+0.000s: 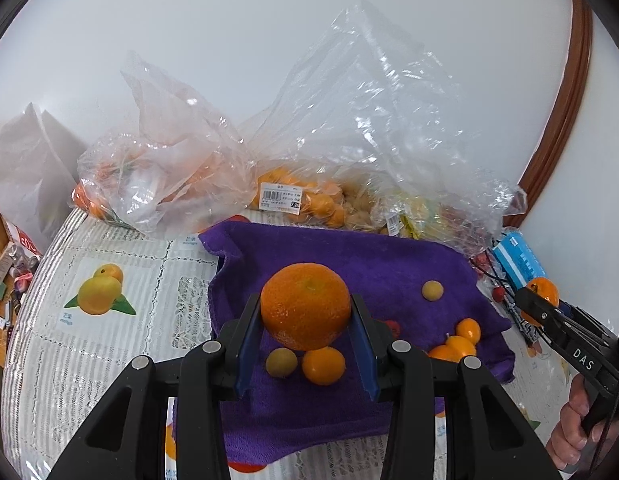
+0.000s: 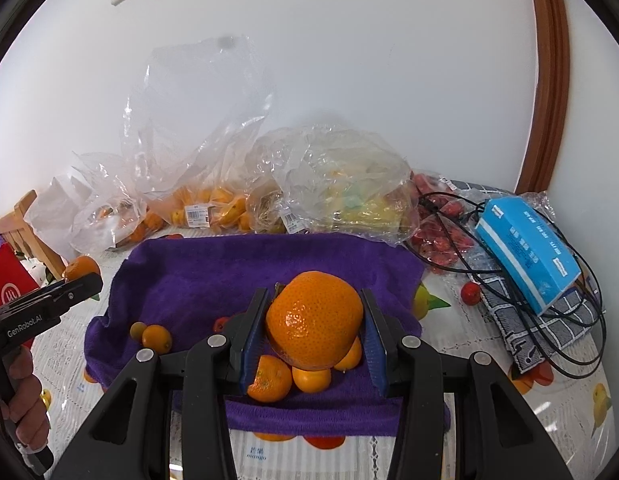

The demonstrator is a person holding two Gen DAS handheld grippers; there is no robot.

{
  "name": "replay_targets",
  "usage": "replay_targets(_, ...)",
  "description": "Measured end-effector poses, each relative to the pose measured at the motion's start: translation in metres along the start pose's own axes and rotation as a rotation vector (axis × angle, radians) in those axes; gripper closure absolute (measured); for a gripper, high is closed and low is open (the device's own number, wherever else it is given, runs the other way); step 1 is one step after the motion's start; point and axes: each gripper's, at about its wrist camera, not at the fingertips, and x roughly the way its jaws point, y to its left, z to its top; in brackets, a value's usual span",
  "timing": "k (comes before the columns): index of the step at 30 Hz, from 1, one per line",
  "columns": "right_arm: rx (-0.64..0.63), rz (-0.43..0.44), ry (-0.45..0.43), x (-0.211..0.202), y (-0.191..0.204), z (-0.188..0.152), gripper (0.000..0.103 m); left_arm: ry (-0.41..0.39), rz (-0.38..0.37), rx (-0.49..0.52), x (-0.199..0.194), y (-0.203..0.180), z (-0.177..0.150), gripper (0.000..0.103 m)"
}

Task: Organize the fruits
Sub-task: 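Lower the orange onto the towel among the other fruits with the right gripper, then open the right gripper to release the orange on the towel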

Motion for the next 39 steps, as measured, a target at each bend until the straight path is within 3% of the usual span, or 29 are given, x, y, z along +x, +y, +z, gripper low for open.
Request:
replay_targets(8,-0.006,0.024,0.039,0.034,0.004,-0.005,0.059,0.043,-0.033,-0.016,0.024,0.004,-0.007,0.063)
replay_targets(22,-0.009,0.061,0.115,0.084,0.003,-0.023,0.059,0.088,-0.130,0.049,0.052,-0.025,-0.010,0.063)
replay_targets(39,-0.022,0.068,0.098,0.080,-0.004,-0.025,0.059,0.158,-0.178,0.057,0.073,-0.036,-0.018,0.063)
